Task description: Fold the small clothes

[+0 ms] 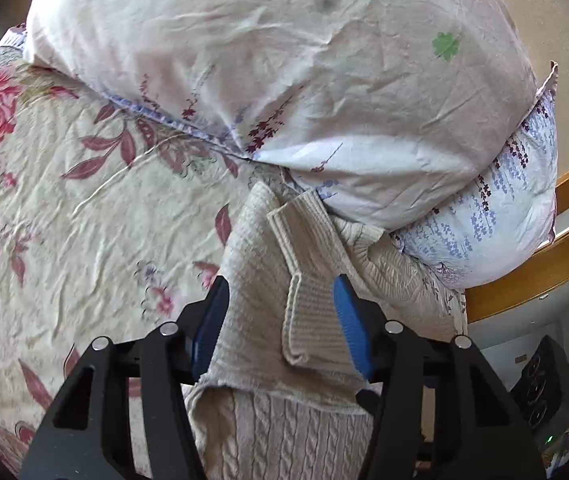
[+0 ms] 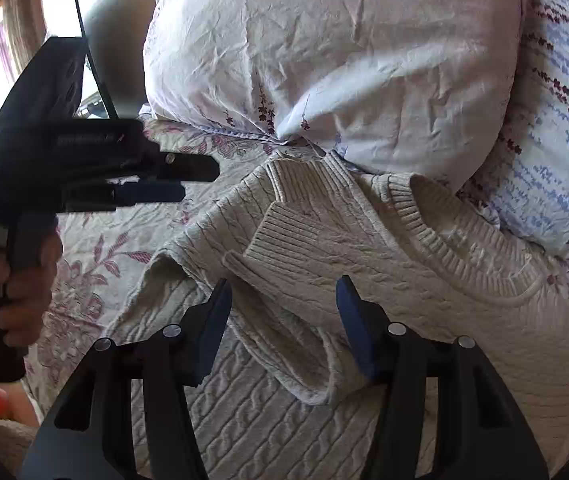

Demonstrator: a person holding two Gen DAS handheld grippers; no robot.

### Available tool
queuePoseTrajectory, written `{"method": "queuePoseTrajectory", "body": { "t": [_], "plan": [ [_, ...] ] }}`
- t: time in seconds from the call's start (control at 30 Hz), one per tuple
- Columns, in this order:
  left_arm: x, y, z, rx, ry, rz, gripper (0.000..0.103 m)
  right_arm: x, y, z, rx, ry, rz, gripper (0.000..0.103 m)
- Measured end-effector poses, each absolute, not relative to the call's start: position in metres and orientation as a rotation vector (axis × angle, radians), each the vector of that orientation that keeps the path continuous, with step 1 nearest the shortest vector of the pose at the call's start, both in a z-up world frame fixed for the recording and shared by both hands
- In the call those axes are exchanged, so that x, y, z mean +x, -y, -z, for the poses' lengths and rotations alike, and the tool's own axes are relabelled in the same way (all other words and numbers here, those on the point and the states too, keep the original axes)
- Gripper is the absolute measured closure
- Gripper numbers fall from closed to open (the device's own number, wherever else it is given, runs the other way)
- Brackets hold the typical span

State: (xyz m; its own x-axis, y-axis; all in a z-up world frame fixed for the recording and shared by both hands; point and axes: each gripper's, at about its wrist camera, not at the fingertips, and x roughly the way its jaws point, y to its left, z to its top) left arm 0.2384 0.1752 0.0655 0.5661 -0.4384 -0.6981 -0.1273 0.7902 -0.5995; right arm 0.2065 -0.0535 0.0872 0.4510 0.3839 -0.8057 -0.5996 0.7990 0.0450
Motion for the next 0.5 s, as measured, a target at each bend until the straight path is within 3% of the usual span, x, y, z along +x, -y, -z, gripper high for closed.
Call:
{"method": "queuePoseTrajectory", "body": {
  "t": [0.17,0.27,0.3,0.33,0.5],
  "plan": [
    [0.279,-0.159,-0.057,-0.628,-1.07,0.23,0.049,0.19,0.014,-0.065,-0.549,-0.844,-0.631,0.053],
    [0.293,-0.15,-0.047,-0.59,-1.129,0.223,0.051,0.19,0.002,-0.045,-0.659,-0.843,-0.586,0.076],
    [0.297,-0.147,-0.044,-0.58,-1.143,0.22,0.054,0.189,0.001,-0.046,-0.656,-0.832,-0.581,0.091],
    [0.298,-0.145,-0.04,-0.58,-1.155,0.221,0.056,0.188,0.001,-0.048,-0.665,-0.817,-0.562,0.095],
    [0.31,-0.132,-0.032,-0.582,-1.173,0.201,0.069,0.179,0.01,-0.064,-0.643,-0.753,-0.561,0.095]
  ]
}}
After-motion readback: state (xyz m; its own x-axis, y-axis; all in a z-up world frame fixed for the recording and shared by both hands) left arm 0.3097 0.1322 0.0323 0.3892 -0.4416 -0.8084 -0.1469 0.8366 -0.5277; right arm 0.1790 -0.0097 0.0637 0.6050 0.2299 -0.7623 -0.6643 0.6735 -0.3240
